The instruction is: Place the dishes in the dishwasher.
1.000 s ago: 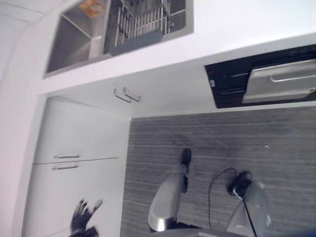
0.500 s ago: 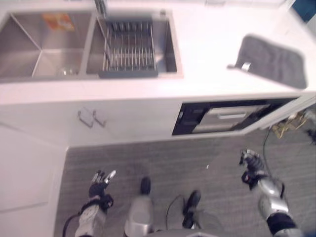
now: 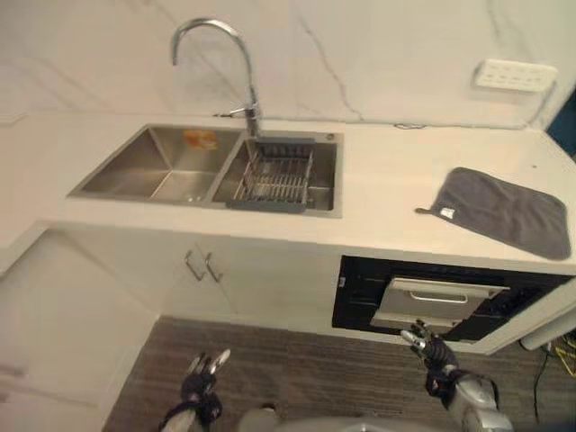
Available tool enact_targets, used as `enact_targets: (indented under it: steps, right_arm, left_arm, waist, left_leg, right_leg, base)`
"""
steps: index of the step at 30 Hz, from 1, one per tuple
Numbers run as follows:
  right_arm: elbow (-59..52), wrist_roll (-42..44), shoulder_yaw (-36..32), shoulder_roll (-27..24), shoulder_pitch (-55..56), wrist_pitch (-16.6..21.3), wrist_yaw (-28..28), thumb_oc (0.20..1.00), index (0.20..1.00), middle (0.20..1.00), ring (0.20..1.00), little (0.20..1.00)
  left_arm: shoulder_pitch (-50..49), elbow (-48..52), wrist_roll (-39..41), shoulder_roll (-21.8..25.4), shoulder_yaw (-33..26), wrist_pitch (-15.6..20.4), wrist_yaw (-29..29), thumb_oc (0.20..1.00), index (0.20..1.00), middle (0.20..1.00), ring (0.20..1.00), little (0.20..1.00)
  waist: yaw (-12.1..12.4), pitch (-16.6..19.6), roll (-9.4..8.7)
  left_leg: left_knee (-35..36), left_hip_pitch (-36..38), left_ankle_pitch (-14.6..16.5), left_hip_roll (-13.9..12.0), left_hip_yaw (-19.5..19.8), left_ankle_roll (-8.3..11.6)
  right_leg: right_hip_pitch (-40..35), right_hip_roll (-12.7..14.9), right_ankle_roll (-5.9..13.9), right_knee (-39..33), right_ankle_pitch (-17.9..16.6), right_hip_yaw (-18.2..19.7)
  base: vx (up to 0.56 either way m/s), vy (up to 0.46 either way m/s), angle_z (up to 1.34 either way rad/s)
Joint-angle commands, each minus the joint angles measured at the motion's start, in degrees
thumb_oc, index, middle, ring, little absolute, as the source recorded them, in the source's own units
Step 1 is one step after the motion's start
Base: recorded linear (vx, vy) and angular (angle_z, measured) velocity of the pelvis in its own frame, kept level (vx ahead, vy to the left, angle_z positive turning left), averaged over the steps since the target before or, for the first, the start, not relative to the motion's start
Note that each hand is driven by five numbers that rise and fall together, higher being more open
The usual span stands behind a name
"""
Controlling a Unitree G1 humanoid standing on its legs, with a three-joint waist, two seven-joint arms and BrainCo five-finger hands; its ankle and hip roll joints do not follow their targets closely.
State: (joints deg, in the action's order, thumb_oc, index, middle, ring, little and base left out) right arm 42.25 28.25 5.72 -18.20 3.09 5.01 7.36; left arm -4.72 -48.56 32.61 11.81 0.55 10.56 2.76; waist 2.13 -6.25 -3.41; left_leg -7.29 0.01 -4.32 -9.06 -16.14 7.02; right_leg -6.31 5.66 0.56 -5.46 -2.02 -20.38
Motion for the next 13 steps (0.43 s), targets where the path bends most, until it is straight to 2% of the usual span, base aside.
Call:
enact_targets:
  steps: [1,7,13]
  right_arm:
    - [-2.3,1.5,-1.8,-1.2,-2.6,0.0,0.7,1.000,1.000,1.000,1.000,1.000]
    - [0.1,1.3,-0.6,1.2,-2.1,2.6,4.3,1.000,1.000,1.000,1.000,1.000]
    - [0.1,1.3,0.3,1.3,-2.9,2.6,3.5,1.000,1.000,1.000,1.000,1.000]
  left_arm:
    - [4.1,4.5,0.1,3.6,1.9,-0.2,0.8,1.000,1.000,1.000,1.000,1.000]
    - [3.4,5.8,0.6,3.9,3.3,2.2,1.5,1.000,1.000,1.000,1.000,1.000]
    - [3.0,4.0,1.5,3.9,2.6,2.6,2.3,1.000,1.000,1.000,1.000,1.000]
  waist:
    - [-1.8,-1.5,2.22]
    - [-1.9,0.4,1.97]
    - [-1.9,1.3,1.84]
  left_leg:
    - [11.7,7.4,2.4,0.9,4.0,-1.76]
    - [12.3,9.3,4.3,2.2,5.4,-2.39]
    - [12.3,10.0,5.4,2.2,4.7,-2.97]
  right_leg:
    - [-2.0,1.9,5.15,1.5,-0.3,3.7]
    - [-3.1,2.6,6.07,1.1,-0.3,4.8]
    - [-3.6,2.9,6.33,0.6,0.0,5.0]
  base:
    - [0.03,0.076,0.18]
    - [0.02,0.042,0.04]
    - [0.00,0.026,0.01]
